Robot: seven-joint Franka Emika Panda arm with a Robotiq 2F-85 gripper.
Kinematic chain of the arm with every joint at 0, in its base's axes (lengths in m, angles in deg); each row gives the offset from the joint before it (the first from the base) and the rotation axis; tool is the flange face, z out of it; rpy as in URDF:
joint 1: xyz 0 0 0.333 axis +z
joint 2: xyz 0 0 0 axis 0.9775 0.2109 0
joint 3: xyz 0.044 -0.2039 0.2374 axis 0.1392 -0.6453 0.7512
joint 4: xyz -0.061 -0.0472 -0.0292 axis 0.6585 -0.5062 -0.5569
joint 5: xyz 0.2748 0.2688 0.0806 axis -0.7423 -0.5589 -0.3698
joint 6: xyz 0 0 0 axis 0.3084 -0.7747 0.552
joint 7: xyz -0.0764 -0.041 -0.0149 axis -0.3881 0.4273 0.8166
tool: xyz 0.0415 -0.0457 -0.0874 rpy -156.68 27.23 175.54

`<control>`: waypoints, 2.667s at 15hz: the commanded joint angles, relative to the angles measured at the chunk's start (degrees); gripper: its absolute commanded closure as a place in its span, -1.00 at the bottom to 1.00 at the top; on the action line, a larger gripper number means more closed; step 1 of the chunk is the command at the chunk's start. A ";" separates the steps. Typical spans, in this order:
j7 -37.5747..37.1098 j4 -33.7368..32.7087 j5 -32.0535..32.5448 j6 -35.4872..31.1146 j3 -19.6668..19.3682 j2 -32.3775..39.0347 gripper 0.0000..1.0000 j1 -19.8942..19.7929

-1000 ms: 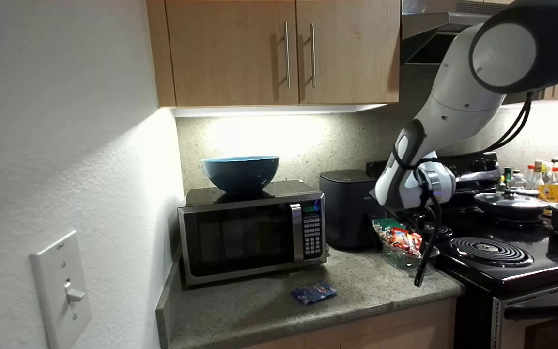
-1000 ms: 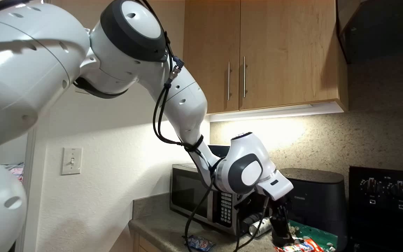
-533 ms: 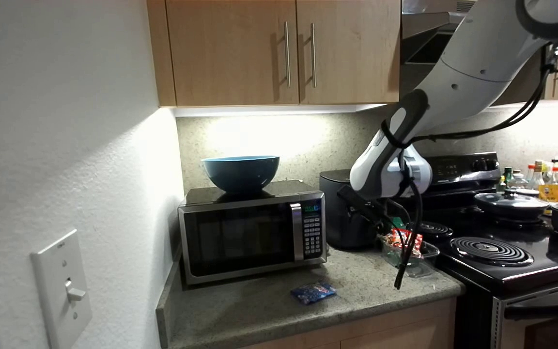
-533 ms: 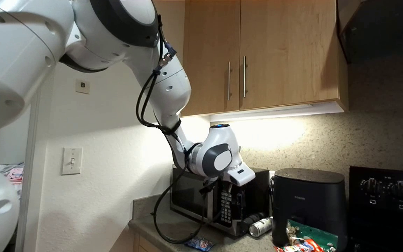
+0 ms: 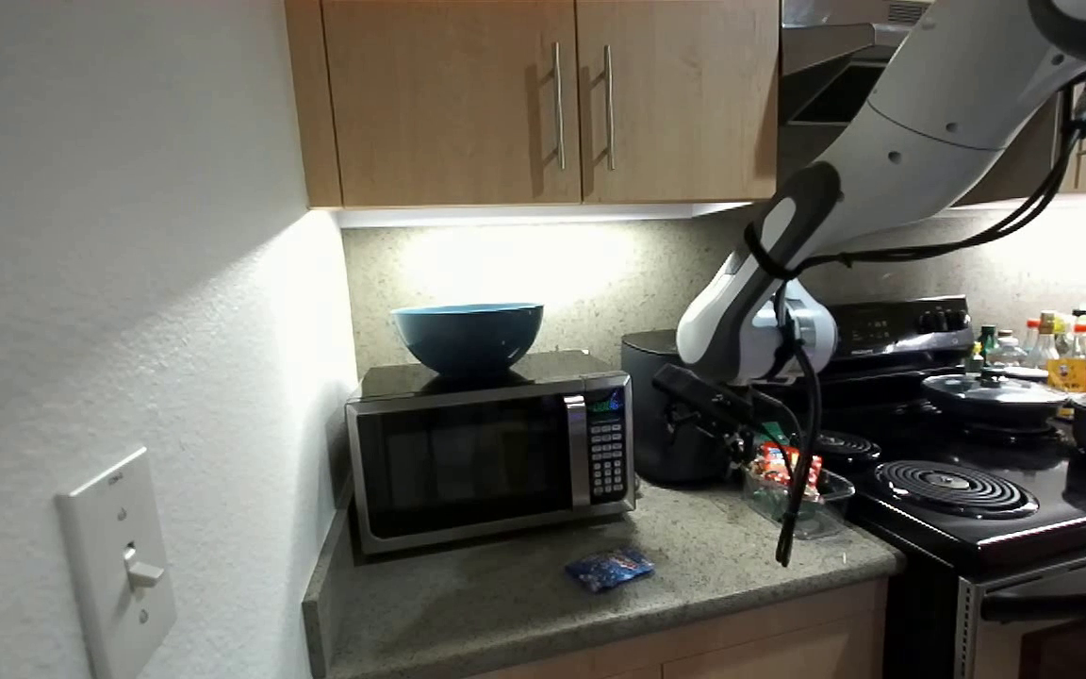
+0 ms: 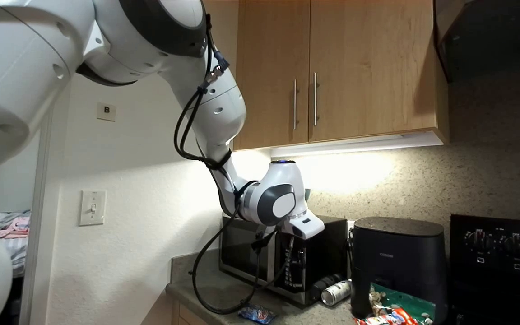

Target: Pick up the sachets from the countertop and put them in the plastic bowl.

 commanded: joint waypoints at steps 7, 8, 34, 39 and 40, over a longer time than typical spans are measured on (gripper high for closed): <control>10.91 -14.14 6.47 13.31 9.63 12.61 -1.00 -0.19; 11.97 -15.67 7.07 14.86 9.73 13.90 -1.00 -0.01; 18.92 -41.89 6.25 30.05 9.02 31.81 0.72 -2.36; 19.54 -38.06 6.98 27.89 8.36 29.22 -0.38 -1.19; 19.63 -37.42 6.99 27.15 8.35 28.86 -0.52 -1.05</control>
